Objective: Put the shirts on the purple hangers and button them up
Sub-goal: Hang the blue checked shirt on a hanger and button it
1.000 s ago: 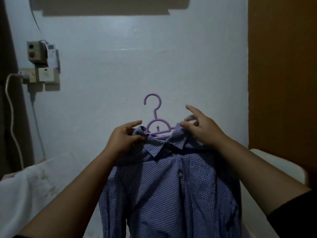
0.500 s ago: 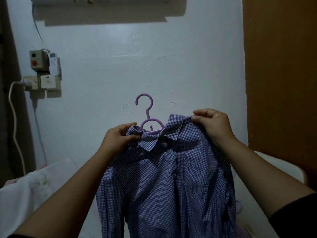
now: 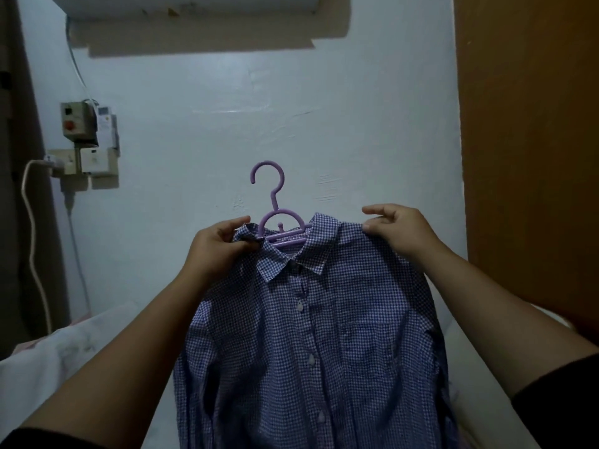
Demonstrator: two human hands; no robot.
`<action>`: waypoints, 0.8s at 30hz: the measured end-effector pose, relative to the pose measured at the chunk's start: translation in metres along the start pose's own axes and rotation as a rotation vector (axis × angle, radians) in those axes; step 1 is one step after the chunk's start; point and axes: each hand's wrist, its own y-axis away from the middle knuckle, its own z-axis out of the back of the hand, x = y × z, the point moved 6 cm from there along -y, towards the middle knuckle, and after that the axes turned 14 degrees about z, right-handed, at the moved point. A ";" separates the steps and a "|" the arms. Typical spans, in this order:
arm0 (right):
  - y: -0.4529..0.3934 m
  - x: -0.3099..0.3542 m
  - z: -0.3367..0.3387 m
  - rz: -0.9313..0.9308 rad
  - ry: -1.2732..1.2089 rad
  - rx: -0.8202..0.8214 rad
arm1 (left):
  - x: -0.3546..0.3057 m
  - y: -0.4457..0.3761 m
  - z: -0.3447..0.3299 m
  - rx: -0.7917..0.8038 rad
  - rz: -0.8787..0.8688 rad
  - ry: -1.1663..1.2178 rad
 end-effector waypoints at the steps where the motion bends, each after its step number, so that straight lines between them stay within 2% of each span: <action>1: 0.001 0.000 0.001 -0.005 -0.041 -0.031 | 0.001 0.000 0.000 0.006 0.003 -0.005; 5: 0.010 -0.004 0.006 -0.013 -0.276 -0.201 | 0.005 -0.002 0.000 0.025 0.032 -0.017; 8: 0.015 -0.001 0.000 0.046 -0.378 -0.166 | 0.004 -0.002 0.001 0.020 0.043 0.007; 10: 0.016 0.004 -0.005 0.170 -0.194 -0.048 | 0.002 -0.001 0.003 0.011 0.045 0.045; 13: 0.019 0.004 -0.019 0.445 0.469 0.186 | -0.004 0.000 0.006 0.016 0.031 0.074; 16: 0.026 -0.003 -0.035 0.748 0.874 0.291 | -0.011 0.001 0.009 0.037 0.002 0.080; 18: 0.028 -0.005 -0.037 0.882 0.971 0.257 | -0.015 0.004 0.011 0.055 -0.030 0.067; 20: 0.029 -0.002 -0.034 0.970 0.962 0.168 | -0.020 0.006 0.014 0.063 -0.072 0.048; 24: 0.026 -0.002 -0.035 1.064 0.923 0.059 | -0.031 0.005 0.019 0.033 -0.152 -0.017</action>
